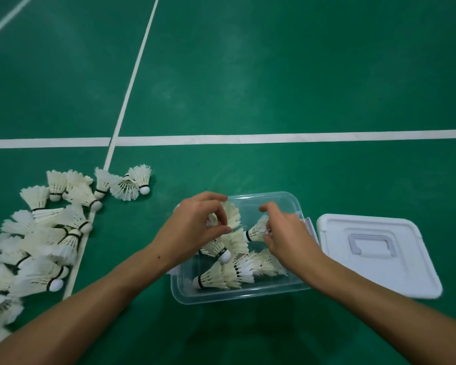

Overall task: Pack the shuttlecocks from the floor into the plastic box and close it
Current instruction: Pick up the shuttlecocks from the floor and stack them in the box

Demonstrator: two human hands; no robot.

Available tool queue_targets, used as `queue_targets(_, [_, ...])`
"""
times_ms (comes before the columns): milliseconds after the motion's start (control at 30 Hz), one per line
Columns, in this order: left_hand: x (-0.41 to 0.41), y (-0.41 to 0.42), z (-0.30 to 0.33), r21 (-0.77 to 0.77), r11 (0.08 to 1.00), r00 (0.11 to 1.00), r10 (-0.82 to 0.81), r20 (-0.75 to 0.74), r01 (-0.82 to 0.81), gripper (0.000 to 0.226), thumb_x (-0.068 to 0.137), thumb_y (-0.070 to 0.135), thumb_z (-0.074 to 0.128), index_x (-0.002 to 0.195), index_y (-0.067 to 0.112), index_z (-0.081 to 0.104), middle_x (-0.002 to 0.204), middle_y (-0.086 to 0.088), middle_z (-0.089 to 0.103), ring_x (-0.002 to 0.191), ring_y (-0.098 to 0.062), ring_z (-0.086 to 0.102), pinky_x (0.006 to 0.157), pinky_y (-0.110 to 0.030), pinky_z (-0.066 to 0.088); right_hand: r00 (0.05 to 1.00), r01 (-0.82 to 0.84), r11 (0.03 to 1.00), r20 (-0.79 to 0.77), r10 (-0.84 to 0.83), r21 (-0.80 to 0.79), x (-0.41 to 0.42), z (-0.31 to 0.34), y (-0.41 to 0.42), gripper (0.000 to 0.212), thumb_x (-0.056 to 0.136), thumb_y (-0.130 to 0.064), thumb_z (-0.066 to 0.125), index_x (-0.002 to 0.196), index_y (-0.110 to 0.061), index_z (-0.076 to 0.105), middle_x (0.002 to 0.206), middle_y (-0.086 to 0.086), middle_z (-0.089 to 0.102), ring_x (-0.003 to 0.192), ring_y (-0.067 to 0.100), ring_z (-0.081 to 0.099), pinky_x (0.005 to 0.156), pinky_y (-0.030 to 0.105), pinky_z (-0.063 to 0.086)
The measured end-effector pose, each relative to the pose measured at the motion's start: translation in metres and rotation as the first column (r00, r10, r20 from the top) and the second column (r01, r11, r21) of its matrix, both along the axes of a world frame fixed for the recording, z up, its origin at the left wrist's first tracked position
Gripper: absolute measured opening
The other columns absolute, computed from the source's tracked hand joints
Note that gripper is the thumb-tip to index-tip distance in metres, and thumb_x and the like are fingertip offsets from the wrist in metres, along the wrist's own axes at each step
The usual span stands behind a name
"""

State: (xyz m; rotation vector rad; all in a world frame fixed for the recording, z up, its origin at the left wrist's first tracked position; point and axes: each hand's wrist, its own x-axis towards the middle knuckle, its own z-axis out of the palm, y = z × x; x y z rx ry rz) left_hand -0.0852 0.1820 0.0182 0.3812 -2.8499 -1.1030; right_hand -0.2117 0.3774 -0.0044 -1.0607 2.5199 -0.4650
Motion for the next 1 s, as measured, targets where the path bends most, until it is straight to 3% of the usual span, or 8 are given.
queue_targets(367, [0.005, 0.004, -0.005, -0.002, 1.0, 0.999, -0.028, 0.022, 0.028, 0.017, 0.083, 0.032, 0.087, 0.08, 0.03, 0.071, 0.139, 0.009, 0.066, 0.093, 0.025, 0.053, 0.084, -0.007, 0.039, 0.947, 0.058, 0.998, 0.314, -0.063, 0.023, -0.003, -0.036, -0.021, 0.057, 0.091, -0.003, 0.076, 0.139, -0.018, 0.05, 0.101, -0.004, 0.06, 0.09, 0.013, 0.061, 0.075, 0.029, 0.056])
queue_targets(433, [0.003, 0.005, -0.006, -0.005, 0.999, 0.998, -0.042, 0.041, 0.043, 0.018, 0.082, 0.033, 0.088, 0.08, 0.031, 0.07, 0.141, 0.007, 0.066, 0.106, 0.015, 0.058, 0.091, -0.014, 0.045, 0.941, 0.076, 0.997, 0.33, -0.079, 0.024, -0.004, -0.04, -0.022, 0.058, 0.09, -0.003, 0.078, 0.139, -0.018, 0.051, 0.102, -0.003, 0.06, 0.091, 0.014, 0.063, 0.08, 0.034, 0.06])
queue_targets(533, [0.0, 0.008, -0.008, -0.006, 0.998, 0.994, -0.058, 0.092, 0.059, 0.019, 0.082, 0.033, 0.088, 0.079, 0.031, 0.069, 0.143, 0.003, 0.065, 0.121, -0.003, 0.063, 0.094, -0.015, 0.042, 0.933, 0.065, 0.997, 0.353, -0.072, 0.032, -0.009, -0.037, -0.022, 0.061, 0.091, -0.01, 0.08, 0.143, -0.017, 0.047, 0.103, 0.0, 0.066, 0.089, 0.014, 0.065, 0.079, 0.03, 0.057])
queue_targets(600, [-0.001, 0.008, -0.009, -0.008, 0.998, 0.993, -0.055, 0.108, 0.057, 0.019, 0.081, 0.032, 0.088, 0.078, 0.031, 0.069, 0.144, 0.002, 0.064, 0.125, -0.005, 0.063, 0.094, -0.014, 0.04, 0.947, 0.037, 0.997, 0.315, -0.056, 0.064, -0.008, -0.028, -0.019, 0.066, 0.093, -0.018, 0.08, 0.148, -0.017, 0.043, 0.115, 0.003, 0.068, 0.099, 0.018, 0.065, 0.087, 0.03, 0.055])
queue_targets(667, [-0.003, 0.005, -0.009, 0.003, 0.999, 0.993, -0.047, 0.104, 0.046, 0.018, 0.081, 0.032, 0.088, 0.078, 0.029, 0.071, 0.143, 0.003, 0.065, 0.119, 0.003, 0.06, 0.089, -0.005, 0.036, 0.965, 0.037, 0.998, 0.259, -0.048, 0.047, -0.005, -0.014, -0.01, 0.069, 0.093, -0.025, 0.08, 0.15, -0.019, 0.043, 0.13, 0.002, 0.065, 0.114, 0.018, 0.063, 0.1, 0.035, 0.054])
queue_targets(767, [-0.007, 0.003, -0.005, 0.043, 0.997, 0.994, -0.06, 0.087, 0.056, 0.015, 0.08, 0.035, 0.088, 0.078, 0.029, 0.075, 0.14, 0.009, 0.064, 0.096, 0.02, 0.054, 0.082, -0.003, 0.034, 0.98, -0.007, 0.984, 0.193, 0.042, -0.18, 0.004, 0.006, 0.005, 0.064, 0.089, -0.028, 0.083, 0.145, -0.03, 0.051, 0.14, -0.012, 0.057, 0.121, 0.005, 0.057, 0.106, 0.029, 0.051])
queue_targets(867, [-0.014, 0.006, 0.002, 0.097, 0.992, 0.995, -0.083, 0.057, 0.078, 0.017, 0.079, 0.036, 0.089, 0.077, 0.035, 0.073, 0.134, 0.015, 0.059, 0.09, 0.021, 0.053, 0.077, -0.009, 0.035, 0.982, -0.094, 0.951, 0.132, 0.138, -0.294, 0.01, 0.012, 0.009, 0.057, 0.088, -0.028, 0.084, 0.137, -0.035, 0.056, 0.126, -0.022, 0.063, 0.123, -0.001, 0.053, 0.104, 0.023, 0.047])
queue_targets(1000, [-0.025, 0.013, 0.006, 0.144, 0.986, 0.995, -0.092, 0.033, 0.086, 0.016, 0.079, 0.039, 0.088, 0.082, 0.035, 0.073, 0.126, 0.017, 0.059, 0.083, 0.019, 0.054, 0.071, -0.009, 0.038, 0.997, -0.054, 0.943, 0.028, 0.067, -0.327, 0.012, 0.012, 0.009, 0.048, 0.09, -0.032, 0.081, 0.133, -0.034, 0.06, 0.101, -0.024, 0.068, 0.116, 0.001, 0.049, 0.091, 0.023, 0.043])
